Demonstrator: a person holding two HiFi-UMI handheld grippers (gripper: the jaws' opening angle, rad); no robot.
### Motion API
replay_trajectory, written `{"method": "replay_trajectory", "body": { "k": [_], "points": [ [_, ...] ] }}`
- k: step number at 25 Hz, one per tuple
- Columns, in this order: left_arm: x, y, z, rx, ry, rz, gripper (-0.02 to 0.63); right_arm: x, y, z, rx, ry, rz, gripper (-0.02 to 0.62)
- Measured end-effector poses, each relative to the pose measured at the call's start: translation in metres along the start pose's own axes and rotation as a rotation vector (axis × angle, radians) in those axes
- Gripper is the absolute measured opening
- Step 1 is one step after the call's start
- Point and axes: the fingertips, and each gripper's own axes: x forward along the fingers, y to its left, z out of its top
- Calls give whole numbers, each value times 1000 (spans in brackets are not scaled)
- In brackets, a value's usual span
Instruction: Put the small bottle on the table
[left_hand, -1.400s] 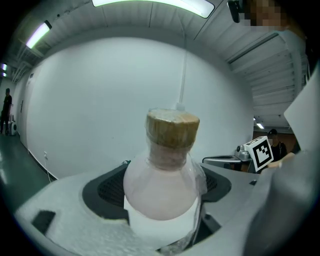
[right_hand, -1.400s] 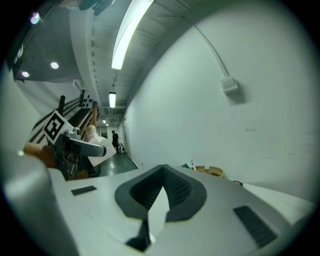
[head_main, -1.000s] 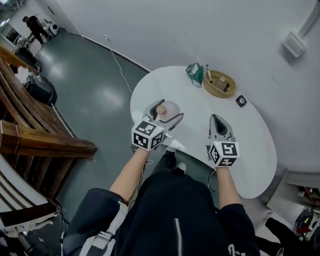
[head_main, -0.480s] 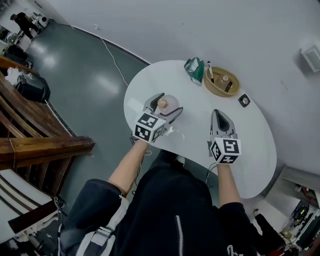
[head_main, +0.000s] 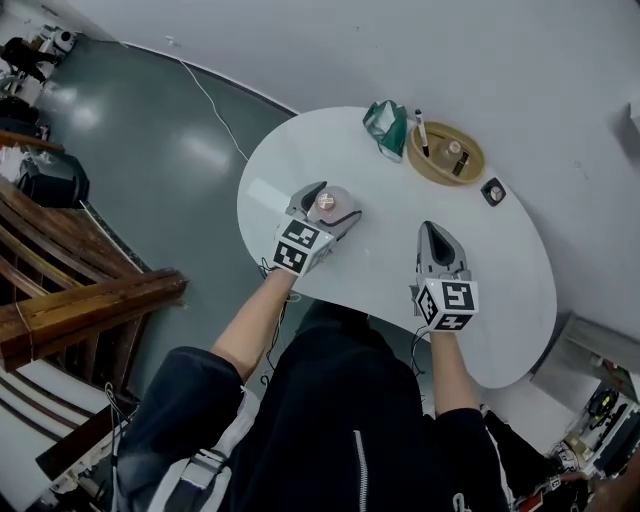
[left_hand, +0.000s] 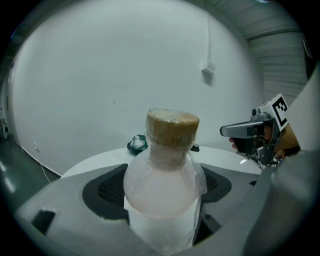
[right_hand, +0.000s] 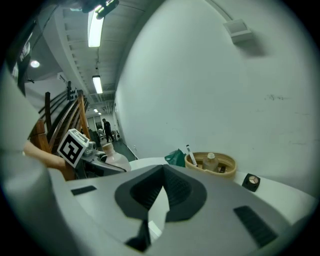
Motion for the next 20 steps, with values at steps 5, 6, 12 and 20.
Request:
{"method": "replay_trajectory", "body": {
  "k": [5, 6, 12, 20],
  "points": [
    [38, 21, -15, 45, 57, -18, 397, 0, -11, -15, 25, 31, -45, 2],
    [45, 25, -17, 58, 69, -19, 397, -1, -14, -17, 30, 36, -56, 3],
    [87, 47, -28, 101, 130, -22, 397, -4, -26, -32, 65, 69, -116, 2],
    [126, 66, -49, 85, 196, -18, 397, -9, -41, -45, 100, 94, -174, 2]
  ]
}}
